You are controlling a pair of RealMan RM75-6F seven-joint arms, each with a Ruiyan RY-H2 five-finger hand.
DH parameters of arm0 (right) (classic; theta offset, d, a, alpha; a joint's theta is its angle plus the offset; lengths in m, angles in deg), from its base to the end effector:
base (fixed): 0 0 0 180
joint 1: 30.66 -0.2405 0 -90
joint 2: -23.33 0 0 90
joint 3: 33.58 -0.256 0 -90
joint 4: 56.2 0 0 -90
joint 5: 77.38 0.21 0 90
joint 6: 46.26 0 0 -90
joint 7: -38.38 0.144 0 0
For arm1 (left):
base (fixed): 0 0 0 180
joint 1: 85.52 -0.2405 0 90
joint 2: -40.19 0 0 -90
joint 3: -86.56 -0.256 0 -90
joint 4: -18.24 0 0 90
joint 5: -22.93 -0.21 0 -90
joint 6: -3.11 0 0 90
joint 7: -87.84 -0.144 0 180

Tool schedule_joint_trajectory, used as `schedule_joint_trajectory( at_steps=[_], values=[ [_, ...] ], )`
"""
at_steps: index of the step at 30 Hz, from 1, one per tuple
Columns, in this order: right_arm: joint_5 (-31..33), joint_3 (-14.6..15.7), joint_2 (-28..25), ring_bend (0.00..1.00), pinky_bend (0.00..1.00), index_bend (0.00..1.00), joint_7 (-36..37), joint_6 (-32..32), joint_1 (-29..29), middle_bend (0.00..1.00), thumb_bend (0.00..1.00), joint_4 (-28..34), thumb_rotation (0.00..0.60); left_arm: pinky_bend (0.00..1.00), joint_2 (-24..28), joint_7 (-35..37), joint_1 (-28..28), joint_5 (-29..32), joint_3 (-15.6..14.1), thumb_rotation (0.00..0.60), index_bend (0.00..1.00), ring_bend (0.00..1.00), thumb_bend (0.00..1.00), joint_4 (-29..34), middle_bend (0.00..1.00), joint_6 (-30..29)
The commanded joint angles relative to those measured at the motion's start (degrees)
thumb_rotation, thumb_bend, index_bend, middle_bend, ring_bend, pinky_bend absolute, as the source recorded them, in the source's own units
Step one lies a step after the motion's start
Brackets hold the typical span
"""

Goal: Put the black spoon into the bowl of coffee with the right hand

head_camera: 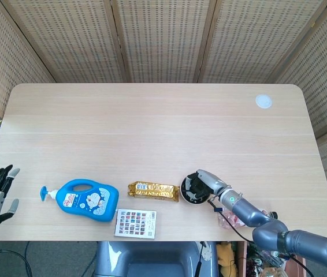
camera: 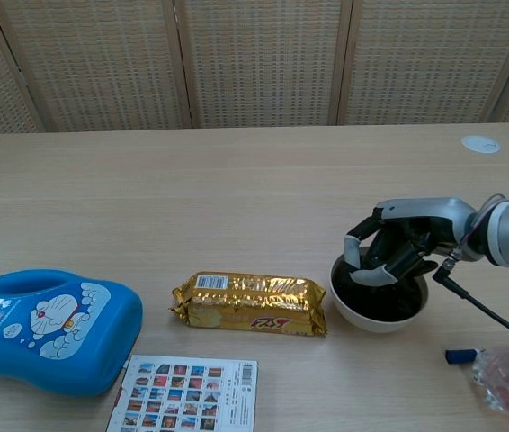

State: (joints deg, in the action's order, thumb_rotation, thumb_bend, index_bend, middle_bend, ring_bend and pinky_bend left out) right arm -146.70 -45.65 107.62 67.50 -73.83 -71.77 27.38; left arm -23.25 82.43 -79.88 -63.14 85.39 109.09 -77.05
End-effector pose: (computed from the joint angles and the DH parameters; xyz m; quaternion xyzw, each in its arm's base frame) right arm -0.1753 -0.3263 -0.0389 0.6153 -0.6950 0.3240 0.1828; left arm -0.3257 0.1696 0.1453 -0.6502 -0.3853 -0.3067 0.5785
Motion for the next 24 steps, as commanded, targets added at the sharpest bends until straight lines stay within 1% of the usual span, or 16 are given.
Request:
schedule_joint_trajectory(
  at_steps=[1, 14, 19, 24],
  values=[
    [0.09, -0.07, 0.27, 0.97, 1.0, 0.7, -0.32, 0.09, -0.47, 0.96, 0.73, -0.01, 0.6, 0.0, -0.1, 0.19, -0.06, 0.06, -0.02, 0.6, 0.0, 0.0, 0.46, -0.21, 0.0, -0.02],
    [2.47, 0.03, 0.39, 0.97, 1.0, 0.7, -2.12, 0.98, -2.36, 0.96, 0.74, -1.73, 0.6, 0.0, -0.34, 0.67, -0.39, 0.41, -0.21, 0.6, 0.0, 0.0, 0.46, -0.82, 0.0, 0.05],
    [2.83, 0.35, -0.33, 0.97, 1.0, 0.71, -2.4, 0.7, -2.07, 0.96, 0.74, -1.3, 0.6, 0.0, -0.36, 0.57, -0.27, 0.22, -0.24, 0.6, 0.0, 0.0, 0.46, -0.69, 0.0, 0.17],
    [2.89, 1.15, -1.84, 0.97, 1.0, 0.71, -2.63, 0.34, -1.26, 0.96, 0.74, 0.67, 0.6, 0.0, -0.4, 0.42, 0.03, -0.15, -0.14, 0.6, 0.0, 0.0, 0.46, -0.49, 0.0, 0.26]
  ],
)
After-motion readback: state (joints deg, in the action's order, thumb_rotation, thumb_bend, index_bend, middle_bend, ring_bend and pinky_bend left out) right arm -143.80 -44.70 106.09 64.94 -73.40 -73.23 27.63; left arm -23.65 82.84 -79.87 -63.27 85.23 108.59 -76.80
